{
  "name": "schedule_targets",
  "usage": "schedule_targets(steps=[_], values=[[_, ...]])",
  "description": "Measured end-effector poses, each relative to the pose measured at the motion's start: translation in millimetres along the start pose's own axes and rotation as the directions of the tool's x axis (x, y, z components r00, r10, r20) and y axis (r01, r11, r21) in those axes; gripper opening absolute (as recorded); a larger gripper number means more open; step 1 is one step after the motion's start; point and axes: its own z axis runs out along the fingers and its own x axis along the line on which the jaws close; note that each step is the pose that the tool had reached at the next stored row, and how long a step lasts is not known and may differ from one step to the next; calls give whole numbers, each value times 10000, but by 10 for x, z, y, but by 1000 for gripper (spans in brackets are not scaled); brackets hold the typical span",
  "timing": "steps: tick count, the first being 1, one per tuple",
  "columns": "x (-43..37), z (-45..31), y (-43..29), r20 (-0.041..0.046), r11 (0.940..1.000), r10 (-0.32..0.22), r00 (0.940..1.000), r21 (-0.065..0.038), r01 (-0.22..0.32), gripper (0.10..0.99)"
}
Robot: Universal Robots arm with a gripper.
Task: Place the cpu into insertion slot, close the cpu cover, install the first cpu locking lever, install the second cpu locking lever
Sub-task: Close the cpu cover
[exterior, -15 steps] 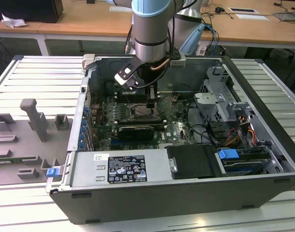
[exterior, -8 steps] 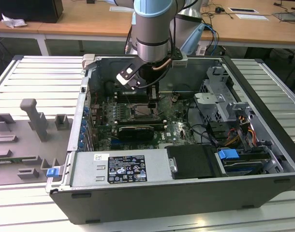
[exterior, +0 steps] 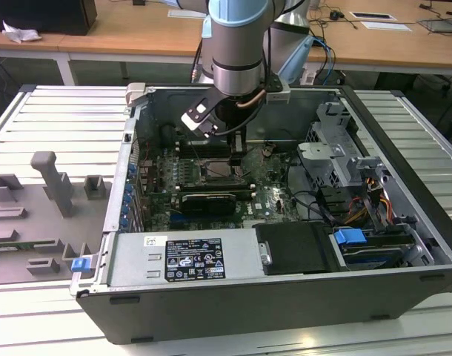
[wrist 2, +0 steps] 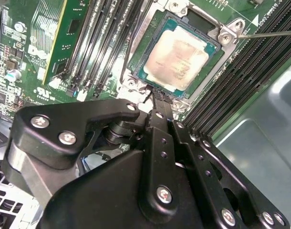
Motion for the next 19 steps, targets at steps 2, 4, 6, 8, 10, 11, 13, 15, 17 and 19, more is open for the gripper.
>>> schedule_targets(steps=[2,4,6,8,10,11,13,15,17,19], values=[[0,1,11,0,10000,0,10000,0,0,106],[0,2,27,0,10000,0,10000,0,0,106],[1,3,37,0,10000,0,10000,1,0,106],[1,3,43,1,10000,0,10000,1,0,106],[1,4,50,0,10000,0,10000,1,0,106],[1,5,56,0,10000,1,10000,2,-1,106],[1,5,64,1,10000,1,10000,2,-1,106],[2,-16,67,1,10000,1,10000,2,-1,106],[2,-47,69,1,10000,1,10000,1,-1,106],[3,-91,73,-1,10000,1,10000,1,-1,106]])
